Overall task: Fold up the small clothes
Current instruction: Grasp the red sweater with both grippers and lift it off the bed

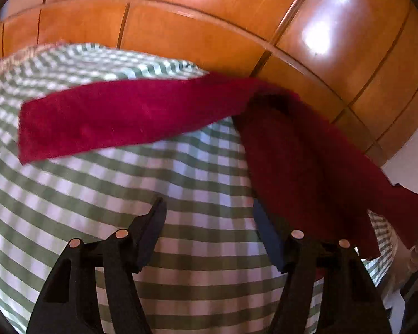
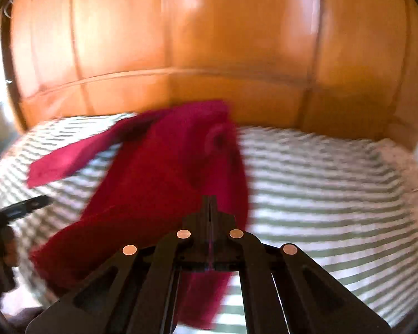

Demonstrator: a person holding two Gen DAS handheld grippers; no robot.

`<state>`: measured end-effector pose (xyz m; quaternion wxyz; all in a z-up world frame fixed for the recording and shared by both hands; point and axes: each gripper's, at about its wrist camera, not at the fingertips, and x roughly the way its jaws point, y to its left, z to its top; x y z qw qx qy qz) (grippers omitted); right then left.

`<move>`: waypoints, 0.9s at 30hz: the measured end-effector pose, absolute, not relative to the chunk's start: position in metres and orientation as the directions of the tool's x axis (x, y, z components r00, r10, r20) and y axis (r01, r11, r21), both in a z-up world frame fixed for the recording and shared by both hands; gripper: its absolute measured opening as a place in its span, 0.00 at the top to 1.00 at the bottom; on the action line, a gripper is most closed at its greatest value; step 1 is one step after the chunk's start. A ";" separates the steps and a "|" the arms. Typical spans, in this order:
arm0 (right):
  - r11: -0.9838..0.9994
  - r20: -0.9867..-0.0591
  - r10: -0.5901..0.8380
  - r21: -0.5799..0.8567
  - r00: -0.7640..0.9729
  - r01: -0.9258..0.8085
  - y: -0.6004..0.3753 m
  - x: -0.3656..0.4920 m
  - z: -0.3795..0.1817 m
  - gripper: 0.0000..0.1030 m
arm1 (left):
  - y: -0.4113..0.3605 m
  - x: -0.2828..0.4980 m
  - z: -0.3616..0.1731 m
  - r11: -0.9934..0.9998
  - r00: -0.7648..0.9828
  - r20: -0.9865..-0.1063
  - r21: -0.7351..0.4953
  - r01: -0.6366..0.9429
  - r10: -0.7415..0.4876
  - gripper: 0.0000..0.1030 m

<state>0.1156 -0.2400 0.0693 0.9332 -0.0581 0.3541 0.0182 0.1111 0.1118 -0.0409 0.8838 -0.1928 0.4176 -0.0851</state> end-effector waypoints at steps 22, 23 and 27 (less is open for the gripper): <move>0.948 -0.746 -0.159 0.067 0.647 0.310 -0.421 0.144 0.050 0.15 | 0.054 0.136 -0.072 0.816 0.487 -0.692 -0.572 0.080 -0.533 0.39; 0.953 -0.769 -0.064 0.142 0.635 0.269 -0.415 0.133 0.041 0.15 | 0.049 0.139 -0.074 0.806 0.478 -0.686 -0.586 0.084 -0.548 0.42; 0.926 -0.798 0.205 0.347 0.567 0.152 -0.367 0.084 -0.004 0.15 | 0.031 0.146 -0.079 0.809 0.446 -0.700 -0.578 0.105 -0.558 0.88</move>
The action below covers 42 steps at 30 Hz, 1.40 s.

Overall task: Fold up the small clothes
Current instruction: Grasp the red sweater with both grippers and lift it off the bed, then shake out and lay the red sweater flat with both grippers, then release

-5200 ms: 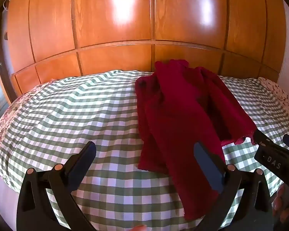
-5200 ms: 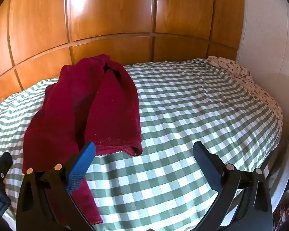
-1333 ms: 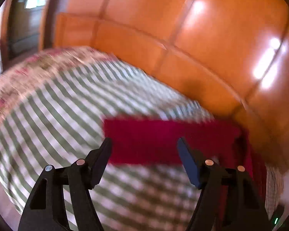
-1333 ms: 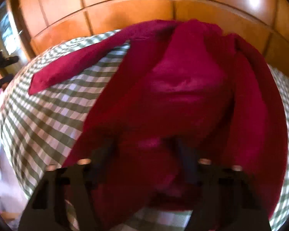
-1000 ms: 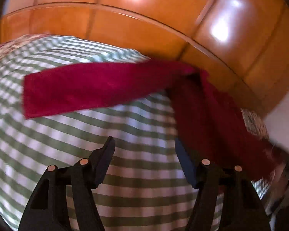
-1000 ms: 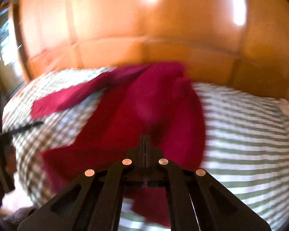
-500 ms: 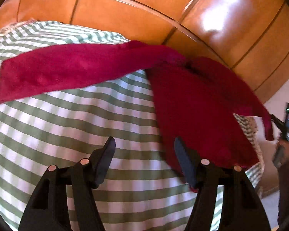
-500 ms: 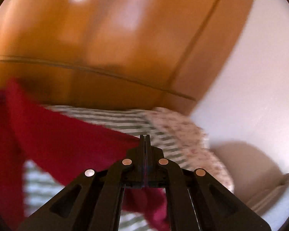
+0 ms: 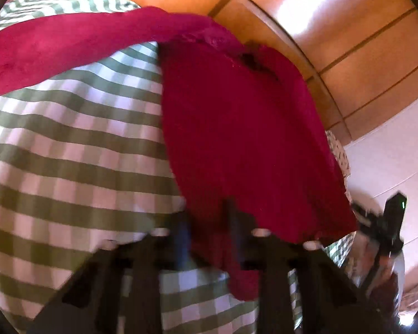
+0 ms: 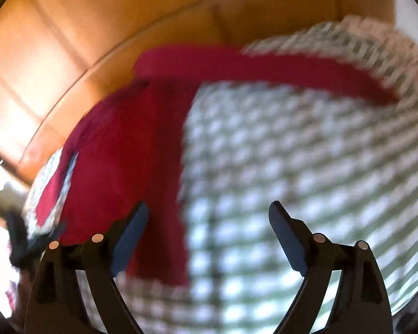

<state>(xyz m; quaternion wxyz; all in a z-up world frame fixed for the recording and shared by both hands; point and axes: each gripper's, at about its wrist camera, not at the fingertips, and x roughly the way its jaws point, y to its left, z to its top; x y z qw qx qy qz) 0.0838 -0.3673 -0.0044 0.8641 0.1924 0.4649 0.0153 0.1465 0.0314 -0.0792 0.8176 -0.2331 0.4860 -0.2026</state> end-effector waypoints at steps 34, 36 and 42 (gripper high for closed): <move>0.999 -0.849 0.039 0.036 0.527 -0.016 -0.327 0.024 -0.002 0.93 | 0.118 0.020 -0.016 0.882 0.498 -0.737 -0.446 0.151 -0.458 0.85; 0.999 -0.876 -0.029 -0.034 0.482 -0.001 -0.329 0.020 -0.020 0.93 | 0.121 0.017 -0.034 0.886 0.470 -0.765 -0.455 0.090 -0.440 0.74; 0.998 -0.890 -0.056 -0.052 0.452 0.022 -0.331 0.017 -0.037 0.93 | 0.137 -0.004 -0.054 0.791 0.455 -0.695 -0.611 0.033 -0.556 0.45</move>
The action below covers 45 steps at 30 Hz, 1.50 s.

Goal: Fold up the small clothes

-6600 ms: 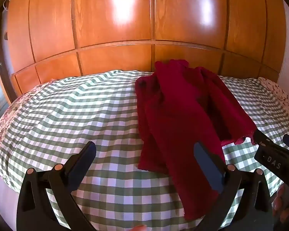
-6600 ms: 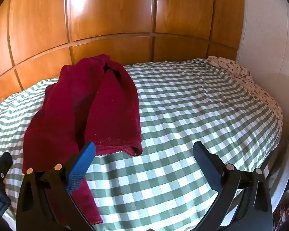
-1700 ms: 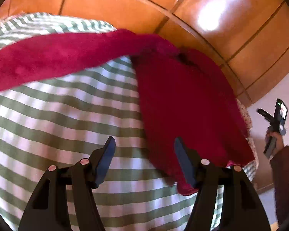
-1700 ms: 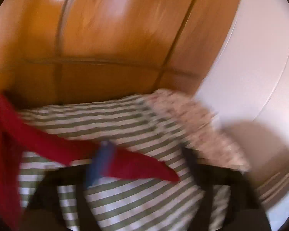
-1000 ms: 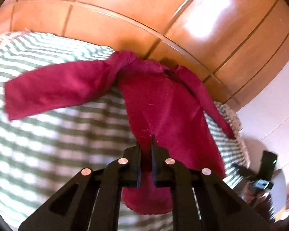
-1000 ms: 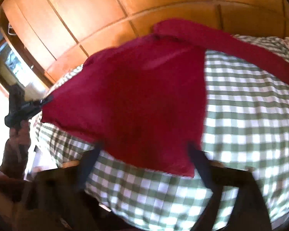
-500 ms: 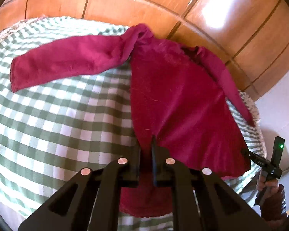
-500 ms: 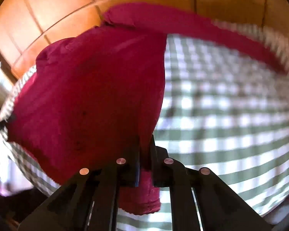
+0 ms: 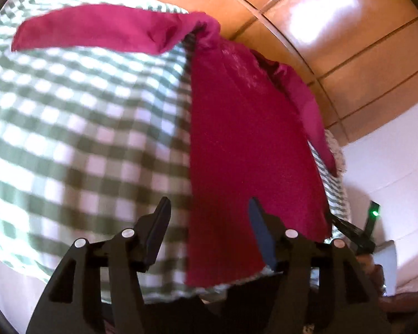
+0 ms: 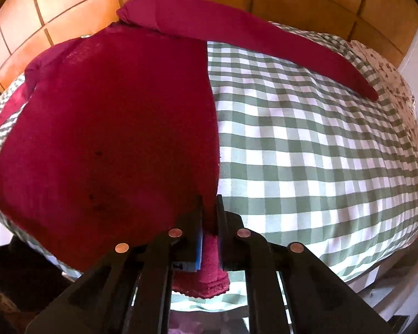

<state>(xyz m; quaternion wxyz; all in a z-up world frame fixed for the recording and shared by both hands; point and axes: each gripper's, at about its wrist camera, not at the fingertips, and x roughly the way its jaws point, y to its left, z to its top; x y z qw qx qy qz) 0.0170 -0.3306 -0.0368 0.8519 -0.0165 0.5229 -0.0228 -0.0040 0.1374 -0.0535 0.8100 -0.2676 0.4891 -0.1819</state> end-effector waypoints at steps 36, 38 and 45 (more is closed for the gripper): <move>0.969 -0.800 0.214 0.100 0.561 -0.227 -0.169 0.088 -0.062 0.18 | 0.349 0.161 0.009 0.823 0.633 -0.748 -0.224 -0.522 0.198 0.93; 0.969 -0.798 0.212 0.096 0.564 -0.229 -0.167 0.089 -0.063 0.15 | 0.362 0.170 0.029 0.821 0.639 -0.723 -0.182 -0.542 0.261 0.93; 0.971 -0.798 0.200 0.082 0.568 -0.227 -0.165 0.090 -0.066 0.13 | 0.355 0.205 0.010 0.824 0.541 -0.742 0.026 -0.567 0.396 0.90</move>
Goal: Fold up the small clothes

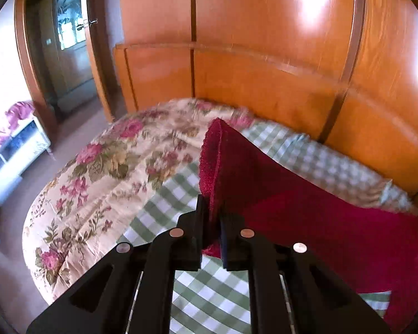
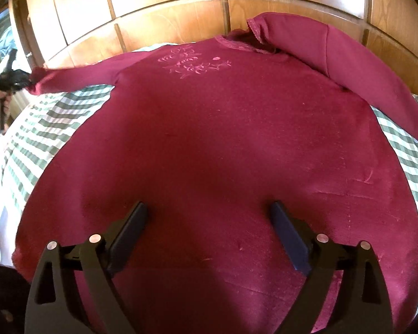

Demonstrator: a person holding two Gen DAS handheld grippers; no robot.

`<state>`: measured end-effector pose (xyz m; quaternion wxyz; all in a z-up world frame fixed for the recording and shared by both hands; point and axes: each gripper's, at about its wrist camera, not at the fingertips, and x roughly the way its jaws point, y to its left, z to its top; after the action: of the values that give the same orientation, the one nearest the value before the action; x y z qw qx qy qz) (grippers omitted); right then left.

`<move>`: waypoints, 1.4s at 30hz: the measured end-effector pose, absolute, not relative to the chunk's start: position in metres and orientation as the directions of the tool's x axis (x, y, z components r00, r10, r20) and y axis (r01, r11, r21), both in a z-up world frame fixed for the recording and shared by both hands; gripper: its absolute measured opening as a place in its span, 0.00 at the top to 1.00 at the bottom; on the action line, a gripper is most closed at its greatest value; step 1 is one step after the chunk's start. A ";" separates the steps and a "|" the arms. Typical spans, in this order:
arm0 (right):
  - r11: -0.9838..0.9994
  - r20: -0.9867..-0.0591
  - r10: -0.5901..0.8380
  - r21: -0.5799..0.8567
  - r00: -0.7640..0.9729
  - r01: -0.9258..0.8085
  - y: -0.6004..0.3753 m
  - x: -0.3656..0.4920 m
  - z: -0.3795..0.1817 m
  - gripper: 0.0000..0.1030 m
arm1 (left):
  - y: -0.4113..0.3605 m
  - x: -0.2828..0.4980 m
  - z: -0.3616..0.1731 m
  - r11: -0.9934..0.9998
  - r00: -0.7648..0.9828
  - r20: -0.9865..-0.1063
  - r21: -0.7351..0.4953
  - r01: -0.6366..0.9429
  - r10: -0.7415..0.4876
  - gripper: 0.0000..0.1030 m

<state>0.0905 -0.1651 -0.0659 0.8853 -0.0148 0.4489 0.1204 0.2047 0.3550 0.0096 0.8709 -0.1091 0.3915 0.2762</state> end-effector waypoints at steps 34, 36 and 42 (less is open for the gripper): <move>0.418 -0.676 -0.067 0.649 0.733 0.636 -0.635 0.114 -0.050 0.40 | -0.072 0.183 -0.024 0.942 0.575 -0.767 -0.111 0.318 -0.284 0.44; 0.411 -0.665 -0.064 0.662 0.744 0.627 -0.638 0.127 -0.054 0.40 | -0.090 0.192 -0.022 0.935 0.567 -0.769 -0.111 0.336 -0.295 0.44; 0.576 -0.691 -0.076 0.558 0.718 0.598 -0.623 0.153 -0.040 0.97 | -0.137 0.215 -0.012 0.913 0.551 -0.772 -0.088 0.399 -0.315 0.44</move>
<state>0.1528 -0.6225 -0.0395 0.8296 0.4135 0.3155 -0.2032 0.2151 -0.1366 -0.0117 0.8794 0.0489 0.4279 -0.2029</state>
